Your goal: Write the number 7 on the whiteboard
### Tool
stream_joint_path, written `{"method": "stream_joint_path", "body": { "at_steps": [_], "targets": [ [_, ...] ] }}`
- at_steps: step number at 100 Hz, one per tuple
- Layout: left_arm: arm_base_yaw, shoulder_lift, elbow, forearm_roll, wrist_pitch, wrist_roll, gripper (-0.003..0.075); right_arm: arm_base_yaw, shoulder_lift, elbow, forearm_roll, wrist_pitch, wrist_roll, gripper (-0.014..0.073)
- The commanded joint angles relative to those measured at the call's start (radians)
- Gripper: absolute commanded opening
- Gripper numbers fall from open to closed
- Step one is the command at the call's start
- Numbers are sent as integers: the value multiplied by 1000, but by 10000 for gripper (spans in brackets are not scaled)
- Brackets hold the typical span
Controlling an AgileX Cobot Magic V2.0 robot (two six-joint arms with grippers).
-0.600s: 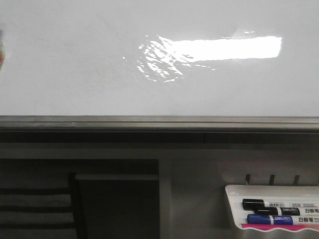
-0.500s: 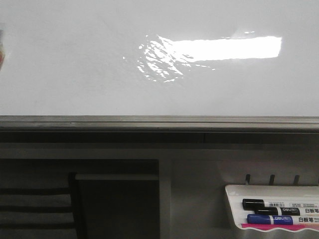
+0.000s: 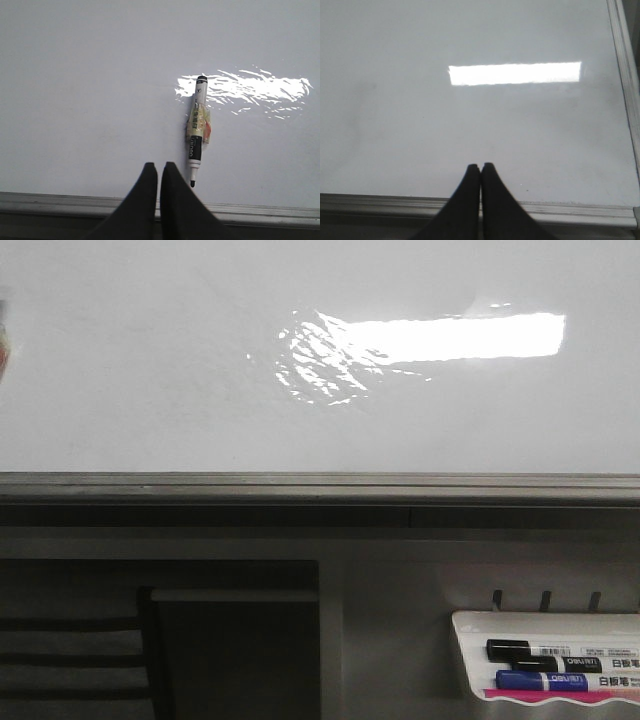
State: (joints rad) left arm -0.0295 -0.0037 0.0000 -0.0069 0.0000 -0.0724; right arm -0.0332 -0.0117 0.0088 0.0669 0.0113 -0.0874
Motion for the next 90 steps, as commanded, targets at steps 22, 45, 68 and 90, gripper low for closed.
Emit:
{"method": "stream_joint_path", "body": {
  "at_steps": [22,45,68,90],
  "targets": [
    [4,-25,34,-4,-79,-11,-20,-4,-5,29,4,-84,-2,-71],
    [4,-25,30,-19,-134,-11,-20,-4,-5,29,4,-132,-2,-71],
    [4,-1,-101,-33,-102,-14,-20,-3,4,-113,10,53,-2,-71],
    [4,157,-355,-26,149,-14,-20,-3,156,-330,10,230,-2,-71]
  ]
}}
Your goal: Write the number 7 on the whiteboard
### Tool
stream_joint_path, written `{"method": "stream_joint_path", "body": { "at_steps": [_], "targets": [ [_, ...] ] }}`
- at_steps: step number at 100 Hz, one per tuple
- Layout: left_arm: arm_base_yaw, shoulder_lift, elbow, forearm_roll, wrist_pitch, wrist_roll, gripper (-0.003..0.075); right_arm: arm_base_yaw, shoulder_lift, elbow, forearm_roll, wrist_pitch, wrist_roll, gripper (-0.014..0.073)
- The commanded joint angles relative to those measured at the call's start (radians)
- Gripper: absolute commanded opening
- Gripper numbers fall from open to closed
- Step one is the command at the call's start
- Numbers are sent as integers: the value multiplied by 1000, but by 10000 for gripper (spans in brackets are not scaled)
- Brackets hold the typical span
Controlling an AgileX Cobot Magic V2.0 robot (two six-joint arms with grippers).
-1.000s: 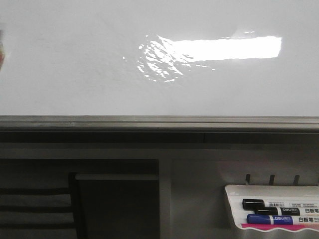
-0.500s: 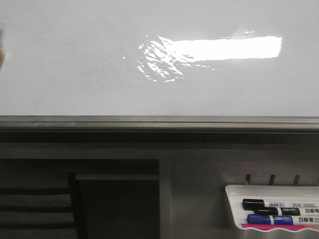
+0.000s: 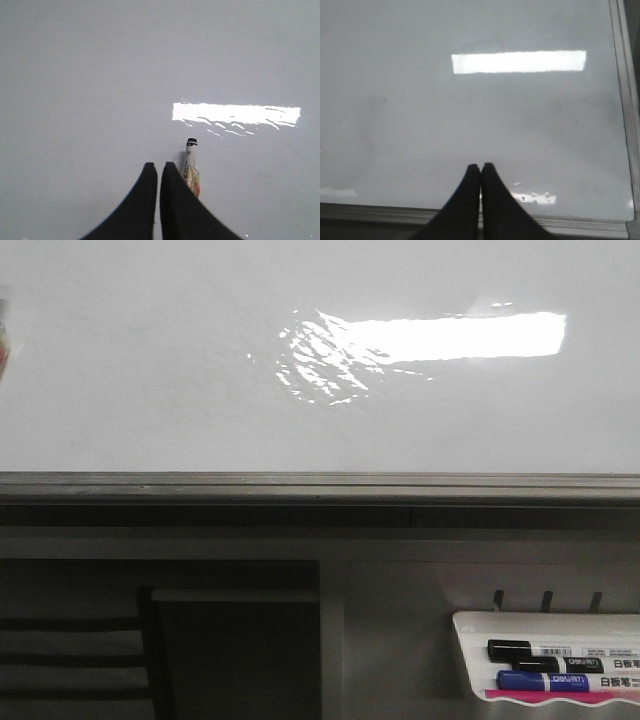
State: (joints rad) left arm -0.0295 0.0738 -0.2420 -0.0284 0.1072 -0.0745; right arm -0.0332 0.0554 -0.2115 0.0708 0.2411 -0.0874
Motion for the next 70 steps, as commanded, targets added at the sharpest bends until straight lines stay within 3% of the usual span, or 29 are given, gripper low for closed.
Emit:
{"method": "stream_joint_path", "body": {
  "at_steps": [1,25,70],
  "targets": [
    [4,87,-121,-5,52,-12,-20,-3,96,-117,6,6,-2,-71],
    [4,298,-337,2,335,99,-20,-3,343,-320,6,137,-12,-71],
    [4,367,-348,-34,331,99,-20,-3,500,-349,6,102,-12,-71]
  ]
}}
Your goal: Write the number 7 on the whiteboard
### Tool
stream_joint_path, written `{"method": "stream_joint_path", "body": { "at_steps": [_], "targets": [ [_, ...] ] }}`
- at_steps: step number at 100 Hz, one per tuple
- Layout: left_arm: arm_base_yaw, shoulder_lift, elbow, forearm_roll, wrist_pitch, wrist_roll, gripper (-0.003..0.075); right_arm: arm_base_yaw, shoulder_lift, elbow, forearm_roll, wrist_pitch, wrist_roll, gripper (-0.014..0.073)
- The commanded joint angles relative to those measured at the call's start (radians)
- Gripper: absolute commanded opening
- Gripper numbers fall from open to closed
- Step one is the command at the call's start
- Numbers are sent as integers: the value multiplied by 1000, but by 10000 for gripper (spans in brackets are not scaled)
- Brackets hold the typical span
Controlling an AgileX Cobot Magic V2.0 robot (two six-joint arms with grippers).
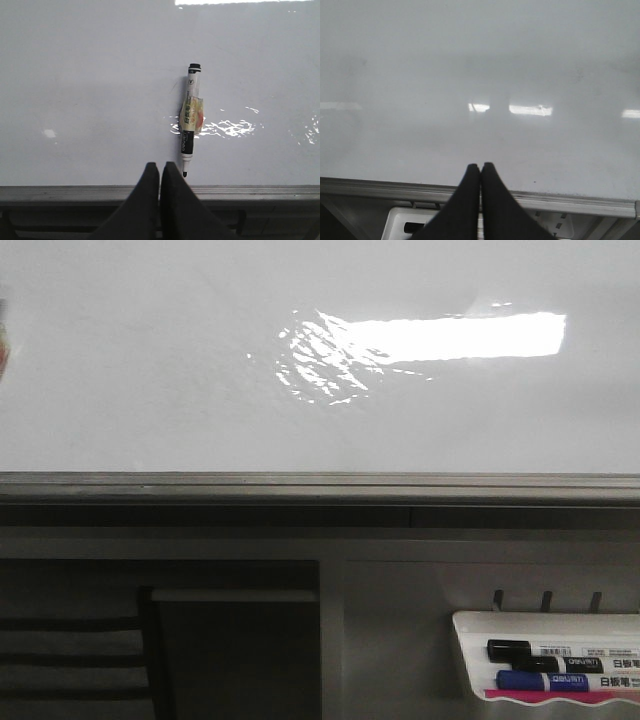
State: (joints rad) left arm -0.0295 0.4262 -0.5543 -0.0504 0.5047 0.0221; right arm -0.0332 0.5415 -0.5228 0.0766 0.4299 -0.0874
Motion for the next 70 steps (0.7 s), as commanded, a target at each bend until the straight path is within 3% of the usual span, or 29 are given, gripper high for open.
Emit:
{"method": "stream_joint_path", "body": {
  "at_steps": [1,54,64,70],
  "targets": [
    [4,14,-36,-12,-67,3,-20,-3,14,-37,0,-86,-12,-71],
    [4,14,-31,-9,-83,3,-20,-3,14,-37,0,-124,-12,-67],
    [4,14,-31,14,-73,3,-18,-3,14,-37,0,-124,-12,1],
    [4,14,-31,32,-73,3,-6,-3,14,-37,0,-124,-12,97]
  ]
}}
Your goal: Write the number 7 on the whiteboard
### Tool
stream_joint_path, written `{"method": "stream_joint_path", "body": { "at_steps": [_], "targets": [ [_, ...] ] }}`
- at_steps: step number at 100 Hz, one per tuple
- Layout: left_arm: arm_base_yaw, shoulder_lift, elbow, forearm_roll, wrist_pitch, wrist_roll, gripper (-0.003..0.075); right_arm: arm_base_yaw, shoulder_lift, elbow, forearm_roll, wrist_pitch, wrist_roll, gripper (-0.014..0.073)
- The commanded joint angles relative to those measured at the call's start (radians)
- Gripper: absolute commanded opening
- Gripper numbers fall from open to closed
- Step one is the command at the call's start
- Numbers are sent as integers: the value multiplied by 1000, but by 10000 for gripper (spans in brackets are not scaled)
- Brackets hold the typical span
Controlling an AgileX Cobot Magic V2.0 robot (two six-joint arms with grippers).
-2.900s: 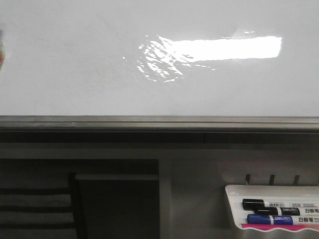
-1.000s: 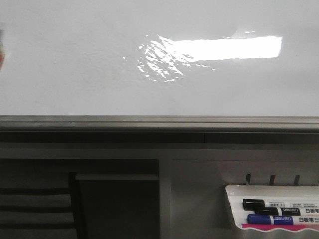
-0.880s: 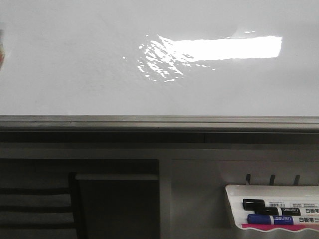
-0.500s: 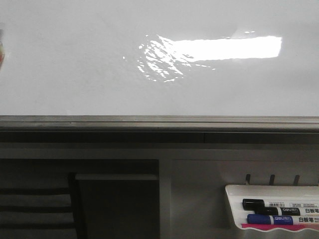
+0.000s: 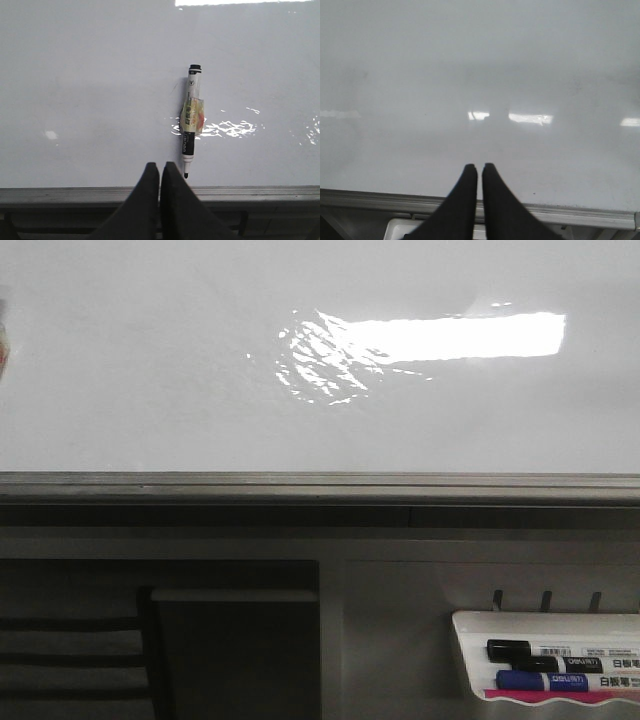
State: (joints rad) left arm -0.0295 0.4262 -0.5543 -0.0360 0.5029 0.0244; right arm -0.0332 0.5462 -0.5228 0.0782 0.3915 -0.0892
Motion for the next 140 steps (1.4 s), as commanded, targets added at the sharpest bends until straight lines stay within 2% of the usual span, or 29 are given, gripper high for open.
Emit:
{"method": "stream_joint_path", "body": {
  "at_steps": [1,10,15,23,27,34,41,52,77,113,127,140],
  "targets": [
    [4,14,-31,20,-71,0,1,-3,9,-37,-1,-86,-10,109],
    [4,14,-31,22,-71,0,79,-3,9,-37,-1,-84,-10,301],
    [4,14,-31,22,-71,0,170,-3,9,-37,-1,-76,-10,423],
    [4,14,-31,22,-71,-1,337,-3,9,-37,-1,-62,-10,555],
    [4,14,-31,22,-71,-1,433,-3,9,-37,-1,-60,-10,602],
    [4,14,-31,18,-71,-4,568,-3,9,-37,-1,-60,-10,633],
    [4,14,-31,3,-79,-4,644,-3,9,-37,-1,-60,-10,631],
    [4,14,-31,-17,-79,-4,646,-3,9,-37,-1,-60,-10,631],
    [4,14,-31,-19,-86,-4,597,-3,9,-37,-1,-60,-10,631],
    [1,17,-31,-25,-106,-4,596,-3,9,-37,-1,-67,-10,631],
    [-52,55,-31,-21,-104,-2,596,-3,9,-37,-1,-67,-10,631],
    [-116,128,-31,48,-104,0,596,-3,9,-37,-1,-67,-10,631]
  ]
}}
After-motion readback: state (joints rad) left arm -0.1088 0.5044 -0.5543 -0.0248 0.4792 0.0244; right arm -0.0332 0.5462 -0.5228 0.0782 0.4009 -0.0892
